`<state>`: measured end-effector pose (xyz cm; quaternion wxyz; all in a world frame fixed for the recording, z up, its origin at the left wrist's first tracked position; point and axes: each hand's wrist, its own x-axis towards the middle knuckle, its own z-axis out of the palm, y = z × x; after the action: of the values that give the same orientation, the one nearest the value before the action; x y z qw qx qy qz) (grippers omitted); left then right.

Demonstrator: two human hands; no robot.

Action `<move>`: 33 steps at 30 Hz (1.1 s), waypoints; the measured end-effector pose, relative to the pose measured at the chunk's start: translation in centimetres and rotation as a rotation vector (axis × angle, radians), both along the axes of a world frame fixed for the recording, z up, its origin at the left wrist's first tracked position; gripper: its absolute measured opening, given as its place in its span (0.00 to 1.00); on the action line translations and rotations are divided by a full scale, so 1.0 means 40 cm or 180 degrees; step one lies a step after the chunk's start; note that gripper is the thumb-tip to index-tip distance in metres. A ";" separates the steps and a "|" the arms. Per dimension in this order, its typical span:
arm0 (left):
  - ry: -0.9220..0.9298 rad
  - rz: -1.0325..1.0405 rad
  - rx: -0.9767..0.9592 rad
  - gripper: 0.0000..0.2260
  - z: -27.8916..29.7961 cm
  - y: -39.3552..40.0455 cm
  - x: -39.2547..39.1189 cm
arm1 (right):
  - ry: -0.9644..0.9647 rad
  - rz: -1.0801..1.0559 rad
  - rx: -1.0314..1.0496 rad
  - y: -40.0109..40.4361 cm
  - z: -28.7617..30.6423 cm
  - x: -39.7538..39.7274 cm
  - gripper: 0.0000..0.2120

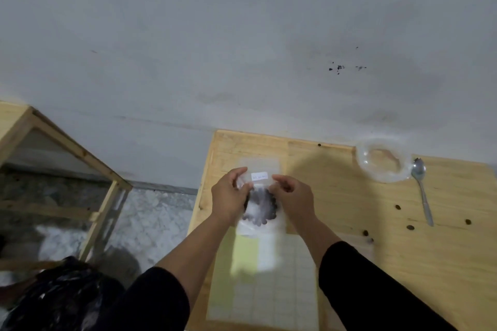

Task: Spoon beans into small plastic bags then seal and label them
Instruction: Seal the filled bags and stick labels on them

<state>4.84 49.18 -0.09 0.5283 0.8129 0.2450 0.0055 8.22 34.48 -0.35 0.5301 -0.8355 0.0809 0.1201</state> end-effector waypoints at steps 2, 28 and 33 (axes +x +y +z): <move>0.0049 0.0047 0.0192 0.17 -0.014 -0.005 0.010 | 0.0044 0.0042 -0.0074 0.003 -0.017 0.013 0.11; -0.0677 -0.1495 0.1906 0.17 0.041 -0.022 -0.083 | -0.1747 0.1715 -0.2825 -0.033 0.045 -0.131 0.18; -0.1080 -0.1963 0.1891 0.15 0.044 -0.091 -0.140 | -0.1407 0.1231 -0.2919 -0.114 0.074 -0.236 0.23</move>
<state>-0.75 45.54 1.68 0.2820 0.9516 -0.1105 0.0511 -1.22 29.90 2.61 0.0840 -0.9860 -0.1435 -0.0107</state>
